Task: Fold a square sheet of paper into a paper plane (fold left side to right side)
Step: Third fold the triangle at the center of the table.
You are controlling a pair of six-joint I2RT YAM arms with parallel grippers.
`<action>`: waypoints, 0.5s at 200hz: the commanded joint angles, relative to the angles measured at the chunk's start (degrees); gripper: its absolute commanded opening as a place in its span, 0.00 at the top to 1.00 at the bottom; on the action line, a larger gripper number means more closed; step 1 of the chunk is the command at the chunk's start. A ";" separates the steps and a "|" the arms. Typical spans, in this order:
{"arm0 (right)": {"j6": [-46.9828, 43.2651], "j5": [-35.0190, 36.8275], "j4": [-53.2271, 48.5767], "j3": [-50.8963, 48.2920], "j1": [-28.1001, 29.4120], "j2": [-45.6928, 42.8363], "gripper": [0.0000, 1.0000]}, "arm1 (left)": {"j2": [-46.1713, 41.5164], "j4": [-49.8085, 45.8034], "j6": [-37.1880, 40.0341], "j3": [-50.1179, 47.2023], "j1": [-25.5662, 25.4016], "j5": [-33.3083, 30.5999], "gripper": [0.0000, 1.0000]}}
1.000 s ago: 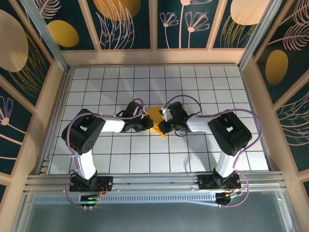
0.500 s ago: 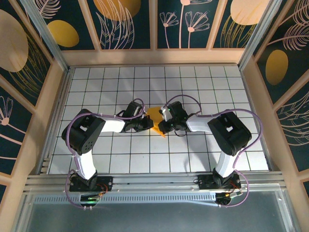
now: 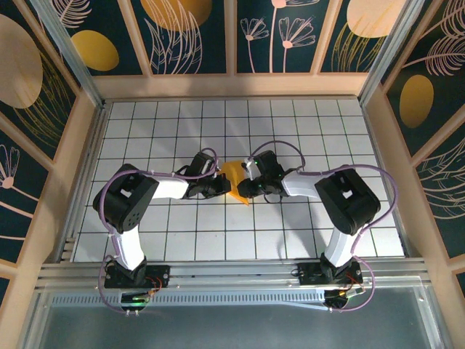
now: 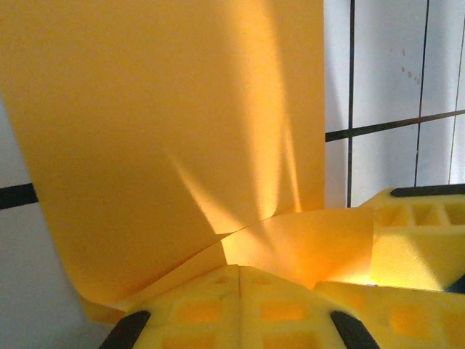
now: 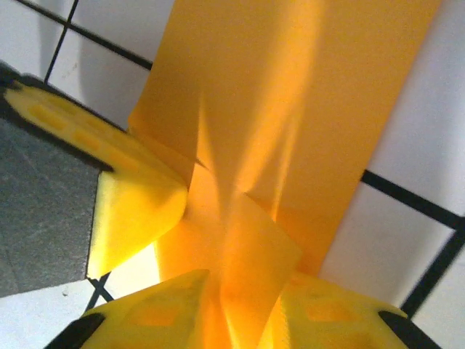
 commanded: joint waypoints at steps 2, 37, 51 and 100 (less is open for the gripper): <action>0.97 -0.65 -0.90 0.78 -1.35 -4.25 0.64 | 3.43 -6.84 0.76 -0.60 0.31 -5.51 1.00; 1.17 0.14 -4.05 0.49 -3.08 -8.71 0.54 | 3.41 -6.67 0.67 -0.70 0.24 -5.56 1.00; 1.47 -0.76 -5.76 0.24 -3.58 -10.57 0.53 | 3.41 -6.69 0.67 -0.70 0.24 -5.55 1.00; 4.42 -12.75 -8.17 -1.93 -3.24 -11.58 0.89 | 3.21 -6.58 0.67 -0.67 0.30 -5.75 1.00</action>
